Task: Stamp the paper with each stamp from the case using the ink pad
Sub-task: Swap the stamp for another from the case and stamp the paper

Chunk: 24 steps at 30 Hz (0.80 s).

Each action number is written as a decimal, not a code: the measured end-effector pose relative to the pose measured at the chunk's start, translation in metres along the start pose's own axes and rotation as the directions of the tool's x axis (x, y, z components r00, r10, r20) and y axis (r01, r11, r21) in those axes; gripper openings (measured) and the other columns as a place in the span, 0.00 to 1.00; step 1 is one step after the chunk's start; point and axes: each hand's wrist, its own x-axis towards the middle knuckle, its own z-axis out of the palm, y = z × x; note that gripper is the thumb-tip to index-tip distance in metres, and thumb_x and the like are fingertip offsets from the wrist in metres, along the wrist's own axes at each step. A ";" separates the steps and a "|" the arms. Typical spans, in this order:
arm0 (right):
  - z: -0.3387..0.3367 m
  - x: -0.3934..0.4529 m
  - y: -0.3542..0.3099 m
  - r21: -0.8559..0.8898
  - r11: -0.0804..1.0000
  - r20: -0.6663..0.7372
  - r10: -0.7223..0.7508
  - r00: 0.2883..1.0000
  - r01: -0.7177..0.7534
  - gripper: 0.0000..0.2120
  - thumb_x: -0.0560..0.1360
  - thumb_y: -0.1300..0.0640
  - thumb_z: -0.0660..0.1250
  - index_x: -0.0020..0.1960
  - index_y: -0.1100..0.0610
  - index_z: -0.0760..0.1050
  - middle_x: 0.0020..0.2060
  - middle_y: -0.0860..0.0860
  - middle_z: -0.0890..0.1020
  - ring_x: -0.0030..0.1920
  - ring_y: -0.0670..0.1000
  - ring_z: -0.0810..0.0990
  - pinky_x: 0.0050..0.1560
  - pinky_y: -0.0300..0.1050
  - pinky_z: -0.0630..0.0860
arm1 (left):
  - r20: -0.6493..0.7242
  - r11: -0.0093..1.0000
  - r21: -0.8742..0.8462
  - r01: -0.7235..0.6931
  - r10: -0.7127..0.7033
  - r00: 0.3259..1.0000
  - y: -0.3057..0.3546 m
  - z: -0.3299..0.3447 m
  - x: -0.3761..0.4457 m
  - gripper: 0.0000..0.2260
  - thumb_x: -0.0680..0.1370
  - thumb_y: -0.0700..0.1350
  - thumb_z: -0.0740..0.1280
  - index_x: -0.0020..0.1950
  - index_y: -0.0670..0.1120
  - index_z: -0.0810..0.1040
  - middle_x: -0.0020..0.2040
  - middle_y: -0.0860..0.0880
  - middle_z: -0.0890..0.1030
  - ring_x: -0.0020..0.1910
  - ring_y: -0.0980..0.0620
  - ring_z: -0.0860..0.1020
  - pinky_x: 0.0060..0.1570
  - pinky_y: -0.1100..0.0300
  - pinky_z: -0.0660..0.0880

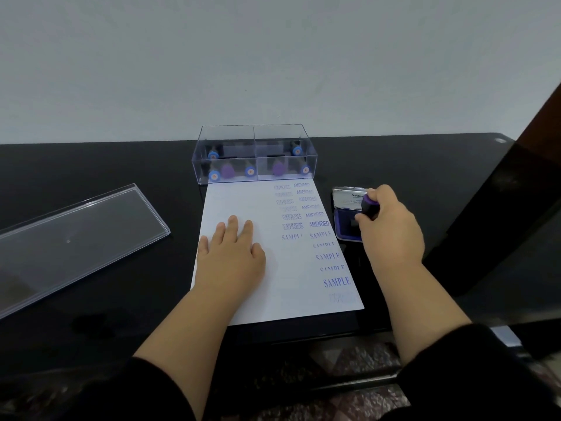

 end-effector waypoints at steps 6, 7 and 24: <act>0.001 -0.001 -0.001 0.025 1.000 -0.008 0.012 1.000 -0.012 0.09 0.76 0.60 0.65 0.55 0.51 0.69 0.49 0.49 0.76 0.42 0.50 0.70 0.37 0.45 0.66 | 0.005 1.000 0.002 -0.003 0.003 1.000 -0.001 0.000 0.000 0.24 0.83 0.49 0.45 0.79 0.51 0.45 0.78 0.50 0.42 0.77 0.51 0.42 0.73 0.49 0.39; 0.000 -0.002 -0.001 0.030 0.999 -0.008 0.013 1.000 -0.012 0.09 0.76 0.60 0.65 0.54 0.51 0.69 0.49 0.49 0.76 0.42 0.50 0.70 0.37 0.45 0.66 | 0.005 1.000 0.004 -0.004 0.004 1.000 -0.001 0.000 0.000 0.24 0.83 0.50 0.45 0.79 0.52 0.45 0.78 0.50 0.42 0.77 0.51 0.42 0.73 0.49 0.39; -0.001 -0.007 -0.008 0.083 0.996 -0.033 -0.042 0.999 0.045 0.10 0.76 0.58 0.66 0.55 0.51 0.69 0.57 0.47 0.78 0.44 0.48 0.71 0.40 0.44 0.68 | 0.014 1.000 0.008 -0.005 0.005 1.000 -0.001 0.000 0.000 0.24 0.83 0.49 0.44 0.79 0.51 0.44 0.78 0.50 0.41 0.77 0.50 0.42 0.73 0.49 0.39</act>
